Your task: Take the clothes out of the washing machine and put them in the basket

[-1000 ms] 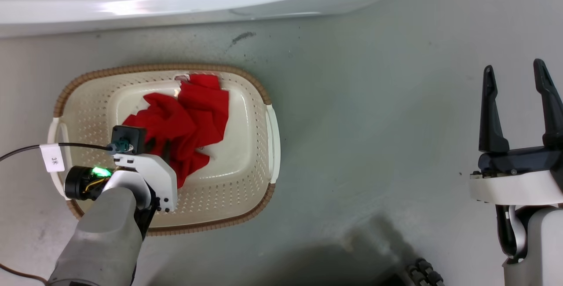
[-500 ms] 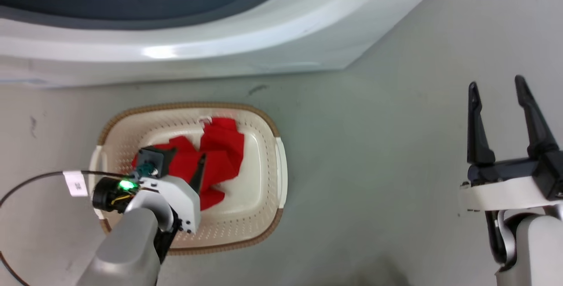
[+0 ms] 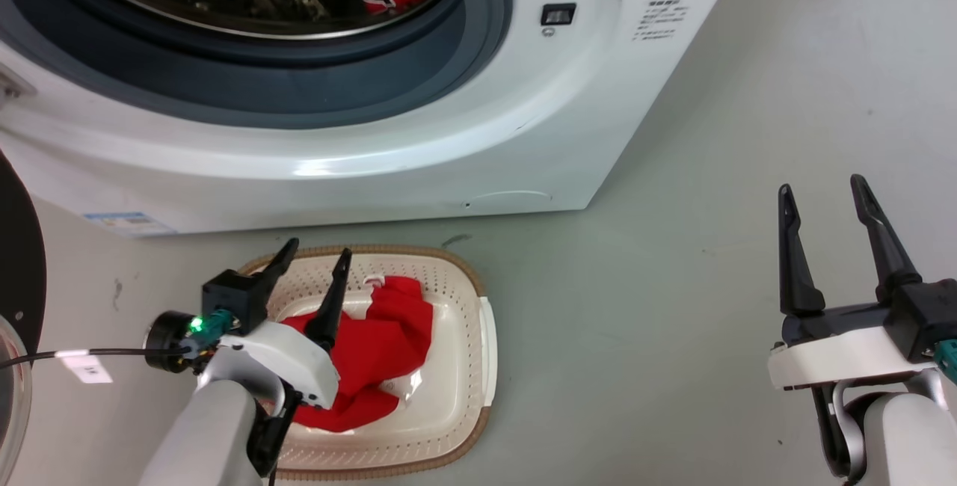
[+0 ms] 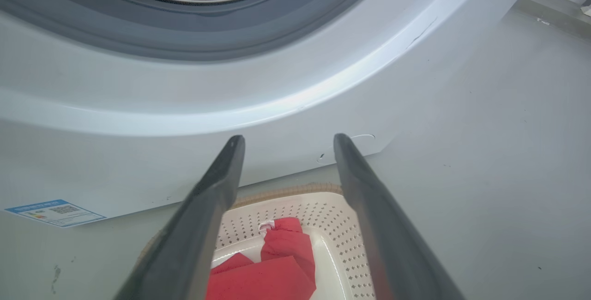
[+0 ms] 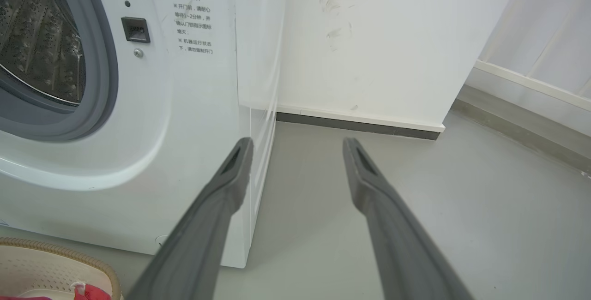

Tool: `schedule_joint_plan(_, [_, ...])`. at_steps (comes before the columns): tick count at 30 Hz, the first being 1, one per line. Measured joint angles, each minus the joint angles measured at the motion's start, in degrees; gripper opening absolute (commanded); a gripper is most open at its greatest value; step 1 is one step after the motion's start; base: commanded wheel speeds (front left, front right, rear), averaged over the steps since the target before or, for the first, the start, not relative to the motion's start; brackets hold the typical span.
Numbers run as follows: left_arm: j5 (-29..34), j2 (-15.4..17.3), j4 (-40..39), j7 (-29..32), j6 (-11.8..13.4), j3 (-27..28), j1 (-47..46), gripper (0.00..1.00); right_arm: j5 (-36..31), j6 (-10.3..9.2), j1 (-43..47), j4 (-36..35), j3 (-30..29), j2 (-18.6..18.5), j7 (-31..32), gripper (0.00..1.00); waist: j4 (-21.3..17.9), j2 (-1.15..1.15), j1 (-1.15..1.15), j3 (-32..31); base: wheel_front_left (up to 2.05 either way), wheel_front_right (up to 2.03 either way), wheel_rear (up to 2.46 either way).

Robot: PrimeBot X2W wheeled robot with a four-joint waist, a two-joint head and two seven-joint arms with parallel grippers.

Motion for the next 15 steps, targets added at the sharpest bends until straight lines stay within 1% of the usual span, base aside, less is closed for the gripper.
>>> schedule_joint_plan(3, [0.0,1.0,-3.5,0.0,0.0,1.0,0.8,1.0,0.5,0.0,0.4,0.1,0.3,0.0,0.0,1.0,-0.8,0.0,0.0,-1.0,0.0,0.0,0.0])
schedule_joint_plan(7, [-0.3,3.8,-6.1,0.0,0.0,2.2,-0.3,1.0,1.3,0.0,0.7,0.1,0.7,0.0,0.0,1.0,-2.4,0.0,0.0,-1.0,0.0,0.0,0.0])
schedule_joint_plan(11, [-0.5,6.7,-8.1,1.5,0.0,3.0,-6.0,1.0,2.4,0.0,0.6,0.1,1.0,0.0,0.0,1.0,-4.2,0.0,0.0,0.3,0.0,0.0,0.0])
schedule_joint_plan(15, [-0.5,10.2,-9.1,6.2,0.0,2.7,-13.5,1.0,4.0,0.0,0.4,-0.1,1.5,0.0,0.0,1.0,-6.2,0.0,0.0,2.7,0.0,0.0,0.0])
